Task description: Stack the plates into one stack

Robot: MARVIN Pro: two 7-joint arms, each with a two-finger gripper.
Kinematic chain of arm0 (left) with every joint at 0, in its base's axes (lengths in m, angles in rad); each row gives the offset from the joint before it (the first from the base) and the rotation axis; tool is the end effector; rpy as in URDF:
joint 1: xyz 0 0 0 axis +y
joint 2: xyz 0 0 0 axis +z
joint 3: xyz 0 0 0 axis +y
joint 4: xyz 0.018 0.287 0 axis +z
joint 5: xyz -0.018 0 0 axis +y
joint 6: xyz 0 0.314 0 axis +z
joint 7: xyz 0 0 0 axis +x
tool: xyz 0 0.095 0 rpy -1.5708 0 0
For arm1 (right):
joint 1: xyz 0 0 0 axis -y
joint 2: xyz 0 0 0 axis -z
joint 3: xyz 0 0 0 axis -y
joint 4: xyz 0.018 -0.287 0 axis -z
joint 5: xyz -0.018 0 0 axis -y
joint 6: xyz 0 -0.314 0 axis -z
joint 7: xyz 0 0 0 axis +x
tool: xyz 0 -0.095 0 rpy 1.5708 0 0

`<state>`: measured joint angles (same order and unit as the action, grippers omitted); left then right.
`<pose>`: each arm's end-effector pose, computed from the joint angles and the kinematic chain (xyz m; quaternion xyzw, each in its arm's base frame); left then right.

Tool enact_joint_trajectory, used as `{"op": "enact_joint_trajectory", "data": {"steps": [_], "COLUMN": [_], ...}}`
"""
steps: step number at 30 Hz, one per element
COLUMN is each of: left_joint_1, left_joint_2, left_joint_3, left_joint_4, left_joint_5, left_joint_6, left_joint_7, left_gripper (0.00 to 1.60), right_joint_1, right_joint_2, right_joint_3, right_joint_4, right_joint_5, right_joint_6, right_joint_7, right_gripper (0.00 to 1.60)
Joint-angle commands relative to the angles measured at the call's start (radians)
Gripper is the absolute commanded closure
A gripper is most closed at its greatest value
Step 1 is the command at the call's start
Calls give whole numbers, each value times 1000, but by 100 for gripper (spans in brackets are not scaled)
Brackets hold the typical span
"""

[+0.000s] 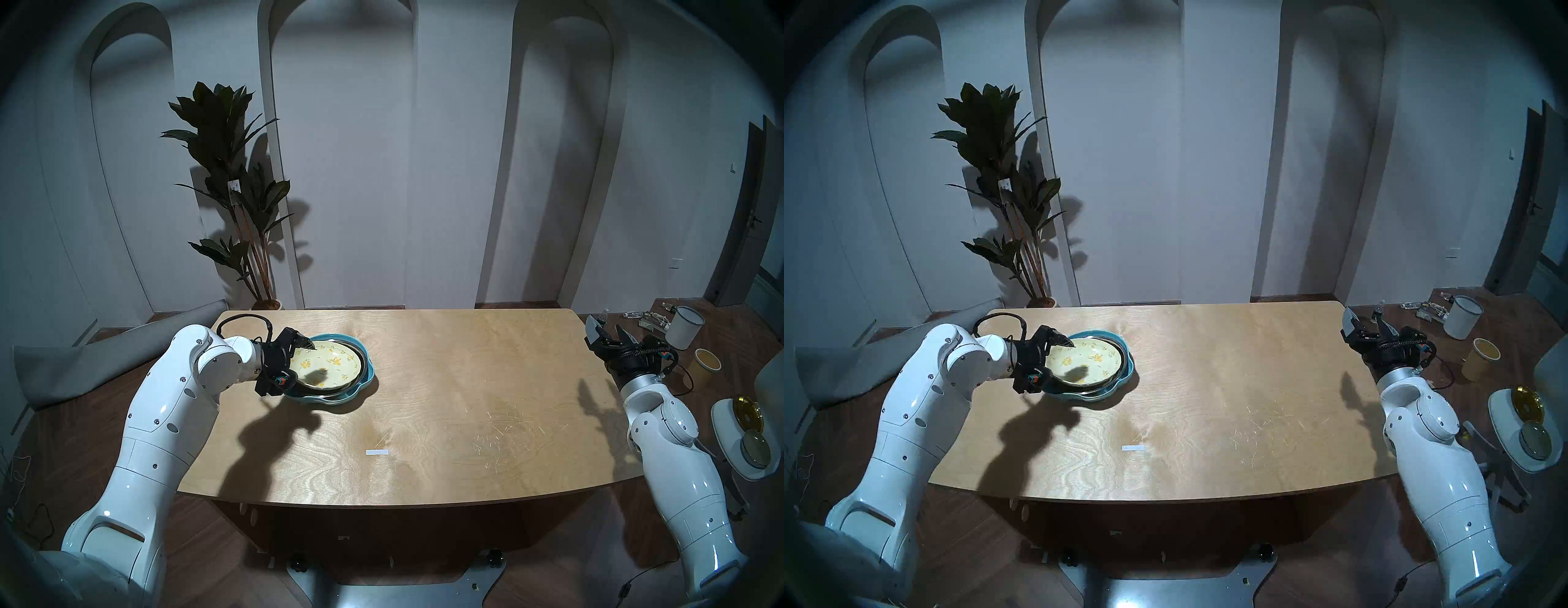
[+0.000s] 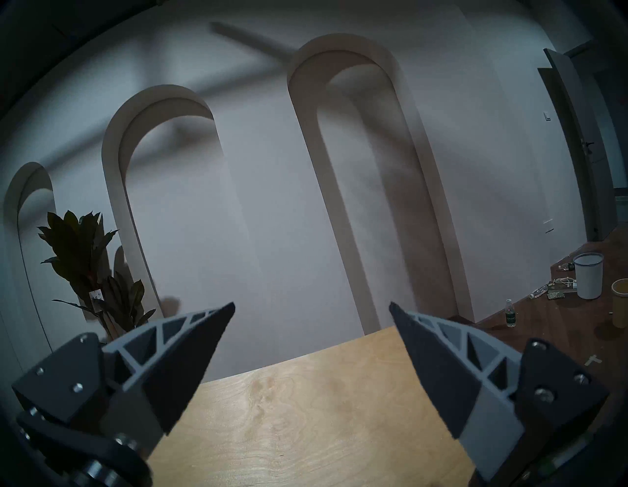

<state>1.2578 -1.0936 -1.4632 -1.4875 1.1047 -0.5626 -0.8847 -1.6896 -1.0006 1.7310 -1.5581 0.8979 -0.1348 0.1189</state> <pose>0.4693 0.0871 -0.2579 -0.4001 0.8212 -0.3306 0.2373 0.3918 -0.2179 -0.2571 -0.6508 0.1240 -0.7438 0.0883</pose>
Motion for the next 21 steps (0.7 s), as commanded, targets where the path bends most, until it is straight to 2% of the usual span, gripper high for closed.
{"op": "enact_joint_trajectory", "data": {"steps": [1, 8, 21], "left_joint_1": [-42, -47, -53], "left_joint_2": [11, 55, 70], "left_joint_3": [-19, -4, -16], "left_joint_4": [-36, -62, -56], "left_joint_5": [-5, 12, 60], "left_joint_6": [0, -58, -83], "left_joint_7": [-1, -4, 35], "left_gripper": [0, 0, 0], "right_joint_1": [15, 15, 8], "right_joint_2": [-1, -1, -4], "right_joint_3": [3, 6, 10], "right_joint_4": [-11, -15, -3], "right_joint_5": [1, 3, 15], "right_joint_6": [-14, -21, -37], "right_joint_7": [8, 16, 42], "right_gripper": [0, 0, 0]}}
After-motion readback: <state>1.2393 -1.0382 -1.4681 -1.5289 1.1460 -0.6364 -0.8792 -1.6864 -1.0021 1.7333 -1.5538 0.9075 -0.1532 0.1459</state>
